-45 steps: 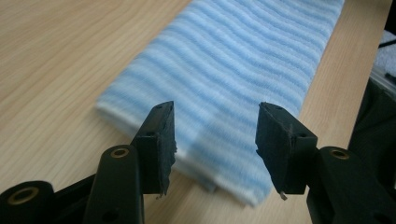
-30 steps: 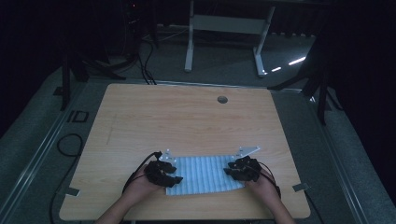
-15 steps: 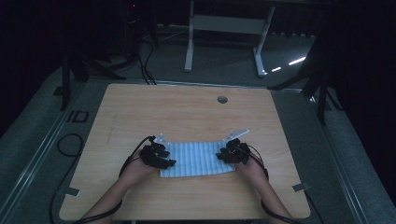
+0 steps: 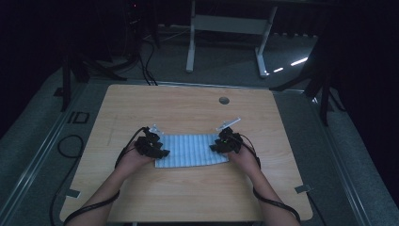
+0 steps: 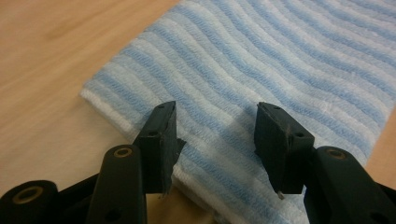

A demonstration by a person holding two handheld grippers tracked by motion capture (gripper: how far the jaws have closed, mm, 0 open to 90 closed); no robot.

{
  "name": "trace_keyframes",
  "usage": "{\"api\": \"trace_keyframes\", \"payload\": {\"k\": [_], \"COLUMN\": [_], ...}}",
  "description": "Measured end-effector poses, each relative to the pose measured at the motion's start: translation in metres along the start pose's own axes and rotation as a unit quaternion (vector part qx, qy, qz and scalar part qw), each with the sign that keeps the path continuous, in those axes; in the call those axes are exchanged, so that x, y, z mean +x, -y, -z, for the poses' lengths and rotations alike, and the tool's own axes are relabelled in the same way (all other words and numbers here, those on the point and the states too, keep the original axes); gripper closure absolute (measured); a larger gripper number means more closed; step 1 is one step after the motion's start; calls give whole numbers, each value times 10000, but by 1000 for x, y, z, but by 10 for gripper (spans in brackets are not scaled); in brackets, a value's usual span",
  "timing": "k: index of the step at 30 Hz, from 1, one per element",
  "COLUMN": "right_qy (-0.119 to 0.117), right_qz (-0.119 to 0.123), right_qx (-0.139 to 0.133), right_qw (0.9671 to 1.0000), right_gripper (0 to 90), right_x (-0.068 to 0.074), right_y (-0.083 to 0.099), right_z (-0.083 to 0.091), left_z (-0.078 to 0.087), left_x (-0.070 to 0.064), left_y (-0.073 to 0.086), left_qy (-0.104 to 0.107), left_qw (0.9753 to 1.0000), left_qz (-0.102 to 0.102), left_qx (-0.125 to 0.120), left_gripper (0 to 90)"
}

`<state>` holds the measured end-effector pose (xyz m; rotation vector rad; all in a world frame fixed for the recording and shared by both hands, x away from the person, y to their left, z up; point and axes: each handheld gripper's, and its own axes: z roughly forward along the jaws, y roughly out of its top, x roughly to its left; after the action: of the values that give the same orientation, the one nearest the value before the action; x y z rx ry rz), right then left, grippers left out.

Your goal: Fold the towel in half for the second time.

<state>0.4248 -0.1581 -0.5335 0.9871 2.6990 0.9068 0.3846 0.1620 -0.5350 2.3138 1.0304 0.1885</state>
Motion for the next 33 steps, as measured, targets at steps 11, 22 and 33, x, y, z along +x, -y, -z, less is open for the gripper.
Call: {"api": "trace_keyframes", "payload": {"k": [11, 22, 33], "right_qy": [-54, -178, -165], "right_qz": [-139, -120, -242], "right_qx": [33, -251, -884], "right_qw": [9999, 9995, 9957], "right_gripper": [577, 450, 136], "right_x": [-13, -8, 0], "right_y": [-20, -17, -2], "right_z": [-12, 7, 32], "left_z": [-4, 6, 12], "left_x": [14, 6, -5], "left_y": [-7, -9, 1], "left_qy": [-138, -122, -128], "left_qw": [9998, 9995, 9983], "left_qz": [172, 253, 237], "left_qx": [-21, -119, -525], "left_gripper": [489, 305, 17]}}
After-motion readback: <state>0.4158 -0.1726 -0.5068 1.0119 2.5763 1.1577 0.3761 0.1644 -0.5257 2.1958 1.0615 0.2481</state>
